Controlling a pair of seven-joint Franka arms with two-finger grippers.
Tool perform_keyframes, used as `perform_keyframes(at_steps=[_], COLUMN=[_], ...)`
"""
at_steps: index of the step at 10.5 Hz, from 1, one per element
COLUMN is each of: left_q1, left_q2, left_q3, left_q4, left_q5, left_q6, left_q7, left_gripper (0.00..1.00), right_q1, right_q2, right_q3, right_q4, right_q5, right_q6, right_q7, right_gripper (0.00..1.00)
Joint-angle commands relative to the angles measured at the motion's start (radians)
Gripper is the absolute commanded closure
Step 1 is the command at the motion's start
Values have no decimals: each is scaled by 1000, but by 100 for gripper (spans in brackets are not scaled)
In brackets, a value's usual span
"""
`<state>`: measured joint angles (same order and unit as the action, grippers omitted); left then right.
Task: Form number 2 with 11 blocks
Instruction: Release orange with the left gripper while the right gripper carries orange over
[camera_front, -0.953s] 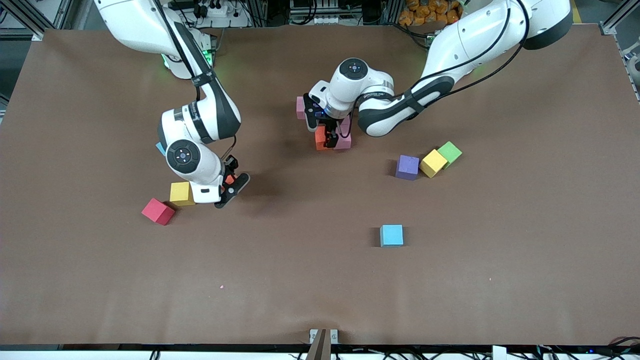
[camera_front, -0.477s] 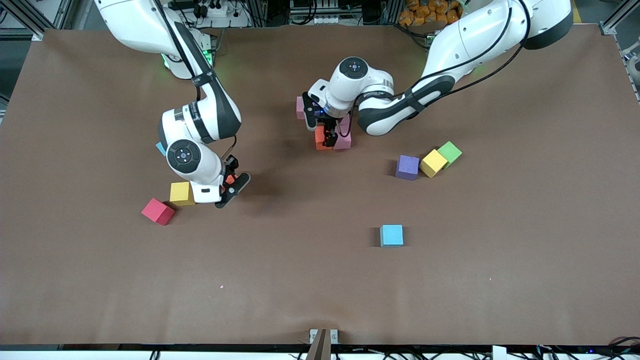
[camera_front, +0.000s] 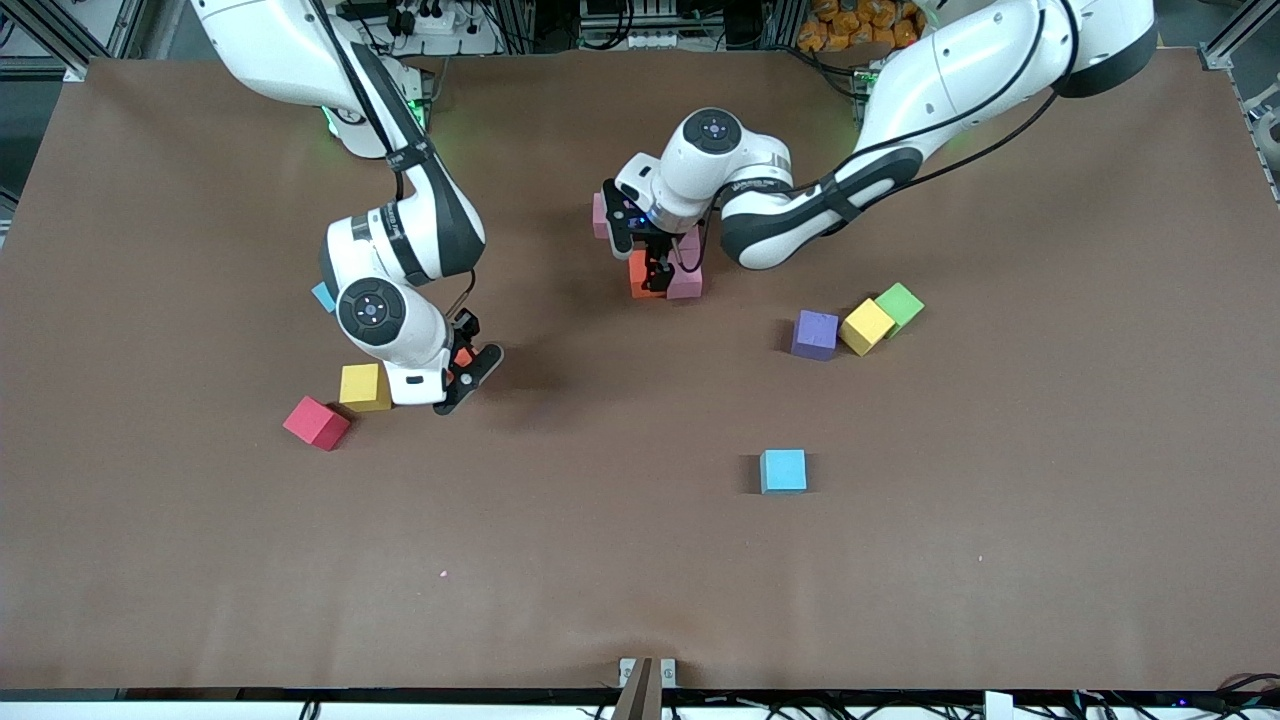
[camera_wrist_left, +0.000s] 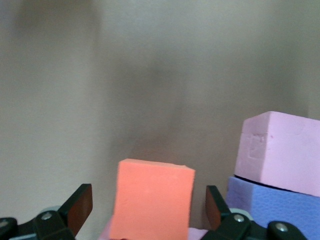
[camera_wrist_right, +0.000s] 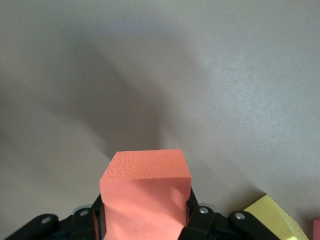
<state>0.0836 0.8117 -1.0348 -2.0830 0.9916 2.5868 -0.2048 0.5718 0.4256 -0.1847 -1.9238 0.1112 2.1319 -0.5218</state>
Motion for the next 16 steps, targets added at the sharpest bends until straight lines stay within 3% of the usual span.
perform_keyframes(at_steps=[1, 4, 6, 8, 10, 12, 13, 16], left_q1=[62, 191, 249, 258, 295, 341, 344, 320], left_q2=[-19, -19, -19, -17, -16, -17, -17, -17], left_q3=[-51, -151, -215, -222, -203, -168, -113, -3], left_q4=[-11, 10, 94, 223, 317, 349, 398, 494], left_q5=[-22, -50, -121, -191, -208, -200, -194, -190], left_q6=[-20, -124, -300, -469, -563, -568, -568, -568], left_q7=[25, 25, 25, 25, 22, -13, -33, -95], left_gripper=[0, 0, 0, 0, 0, 0, 0, 0], right_q1=[-3, 12, 71, 103, 160, 210, 232, 241], right_q2=[-11, -11, -10, -10, -21, -56, -85, -113], right_q3=[5, 7, 7, 8, 10, 17, 31, 154], right_q4=[-9, -4, -4, -9, -26, -79, -125, -136], right_q5=[-15, -16, -43, -48, -56, -50, -42, -42], right_q6=[-6, -6, 0, 5, 46, 113, 170, 178], right_q7=[11, 10, 9, 0, -26, -55, -88, -239], right_gripper=[84, 84, 84, 84, 84, 83, 83, 82])
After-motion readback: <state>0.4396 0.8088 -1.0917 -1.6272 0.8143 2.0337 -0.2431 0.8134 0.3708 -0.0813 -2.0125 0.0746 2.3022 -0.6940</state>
